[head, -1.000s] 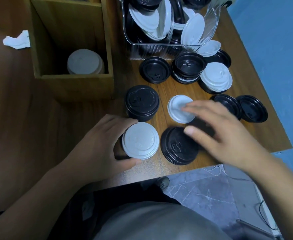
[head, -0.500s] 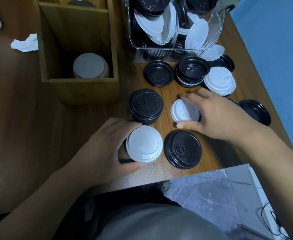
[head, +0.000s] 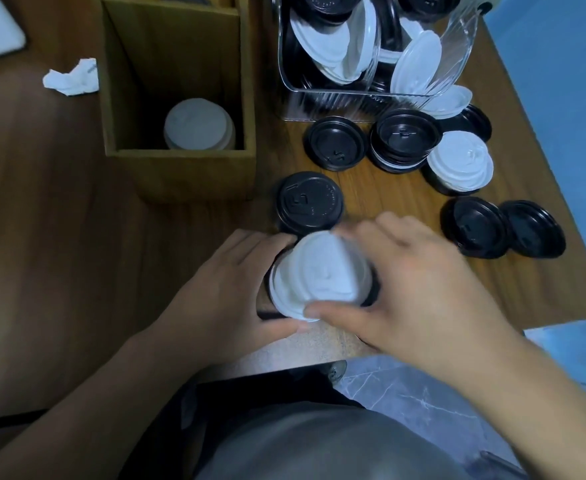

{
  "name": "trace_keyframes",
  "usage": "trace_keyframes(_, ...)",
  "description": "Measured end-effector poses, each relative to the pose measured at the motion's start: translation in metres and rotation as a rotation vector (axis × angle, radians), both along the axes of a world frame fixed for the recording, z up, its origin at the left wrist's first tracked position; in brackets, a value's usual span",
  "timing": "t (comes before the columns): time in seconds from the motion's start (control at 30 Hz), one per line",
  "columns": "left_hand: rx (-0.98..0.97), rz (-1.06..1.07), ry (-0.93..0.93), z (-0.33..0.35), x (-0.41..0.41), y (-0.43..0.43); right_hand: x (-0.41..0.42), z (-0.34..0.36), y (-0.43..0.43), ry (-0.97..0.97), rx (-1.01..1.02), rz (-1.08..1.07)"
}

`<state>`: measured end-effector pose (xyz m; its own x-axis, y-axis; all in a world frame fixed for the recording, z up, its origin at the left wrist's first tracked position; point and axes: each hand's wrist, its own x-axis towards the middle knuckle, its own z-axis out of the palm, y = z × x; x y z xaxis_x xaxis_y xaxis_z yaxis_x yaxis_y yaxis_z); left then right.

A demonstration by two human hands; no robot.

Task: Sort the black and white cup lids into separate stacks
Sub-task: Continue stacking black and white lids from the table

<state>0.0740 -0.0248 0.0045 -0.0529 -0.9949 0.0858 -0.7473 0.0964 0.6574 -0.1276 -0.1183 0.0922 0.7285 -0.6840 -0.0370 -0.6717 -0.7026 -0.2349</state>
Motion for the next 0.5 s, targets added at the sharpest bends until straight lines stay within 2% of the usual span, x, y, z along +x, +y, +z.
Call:
trace_keyframes(0.1, -0.019, -0.003, -0.004, 0.000, -0.002, 0.001, 0.013, -0.015, 0.013, 0.120, -0.056, 0.021)
trace_keyframes(0.43, -0.083, -0.005, -0.024, -0.008, -0.002, -0.001, 0.020, -0.023, 0.017, 0.207, -0.162, 0.040)
trace_keyframes(0.5, -0.097, -0.004, -0.051, -0.008, -0.001, -0.001, 0.008, -0.015, 0.007, 0.183, -0.107, 0.059)
